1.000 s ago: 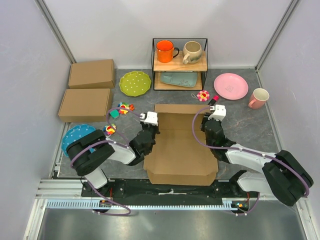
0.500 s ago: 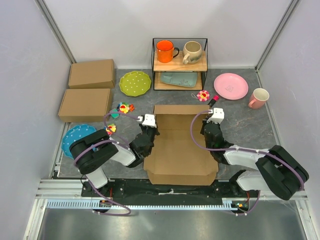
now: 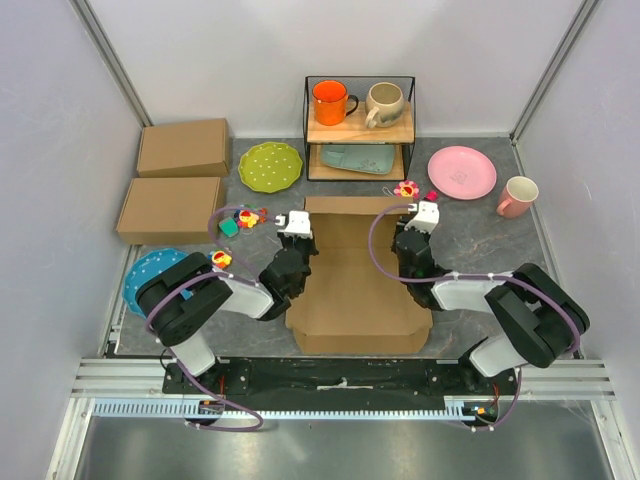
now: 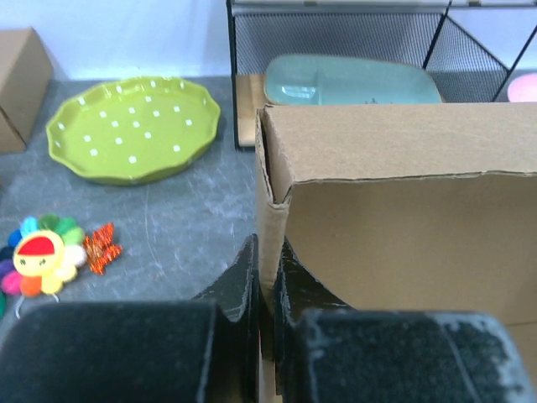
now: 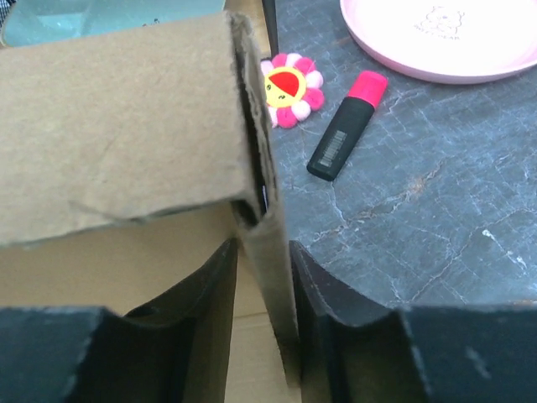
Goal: Fold the paper box
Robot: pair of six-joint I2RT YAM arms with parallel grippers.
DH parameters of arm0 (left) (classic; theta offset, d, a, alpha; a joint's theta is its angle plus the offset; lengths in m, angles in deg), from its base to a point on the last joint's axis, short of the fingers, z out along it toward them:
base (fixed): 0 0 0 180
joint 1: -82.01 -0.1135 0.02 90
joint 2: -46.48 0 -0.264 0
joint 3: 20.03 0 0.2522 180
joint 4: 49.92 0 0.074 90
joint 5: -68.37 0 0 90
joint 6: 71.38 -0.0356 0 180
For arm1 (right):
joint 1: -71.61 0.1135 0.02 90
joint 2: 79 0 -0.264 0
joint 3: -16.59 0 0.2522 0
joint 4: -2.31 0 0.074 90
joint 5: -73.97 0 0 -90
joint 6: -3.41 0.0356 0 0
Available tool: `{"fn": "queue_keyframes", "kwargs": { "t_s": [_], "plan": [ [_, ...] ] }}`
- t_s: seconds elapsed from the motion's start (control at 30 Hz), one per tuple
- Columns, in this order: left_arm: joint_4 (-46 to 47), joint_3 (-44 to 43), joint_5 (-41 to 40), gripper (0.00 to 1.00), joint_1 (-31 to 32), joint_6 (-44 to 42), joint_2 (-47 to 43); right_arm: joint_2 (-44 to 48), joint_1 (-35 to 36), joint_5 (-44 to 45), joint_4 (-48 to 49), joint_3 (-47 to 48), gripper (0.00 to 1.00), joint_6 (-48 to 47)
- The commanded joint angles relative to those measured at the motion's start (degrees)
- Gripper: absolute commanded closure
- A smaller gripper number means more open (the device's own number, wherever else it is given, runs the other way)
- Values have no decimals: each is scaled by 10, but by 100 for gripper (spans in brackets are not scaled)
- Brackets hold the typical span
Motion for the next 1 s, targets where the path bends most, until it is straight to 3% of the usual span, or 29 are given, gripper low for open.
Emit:
{"fn": "queue_keyframes", "kwargs": {
  "t_s": [0.0,0.2,0.23,0.5,0.53,0.63,0.8,0.97],
  "plan": [
    [5,41,27,98,9,102,-3,16,4,-8,-1,-22,59,55],
    [48,46,3,98,10,53,23,66,4,-24,-59,-37,44,77],
    [56,43,-8,98,10,44,24,77,4,-29,-75,-36,38,84],
    [83,21,-47,98,10,-14,36,241,8,-64,-269,-38,13,109],
    [85,19,-55,98,10,-15,39,254,9,-78,-287,-37,3,106],
    [98,12,-71,98,14,-25,50,320,11,-108,-370,-30,2,101],
    [129,8,-83,98,17,-43,60,466,17,-189,-381,-66,2,83],
    [156,10,-84,98,23,-66,69,576,16,-137,-399,-45,2,128]
  ]
}}
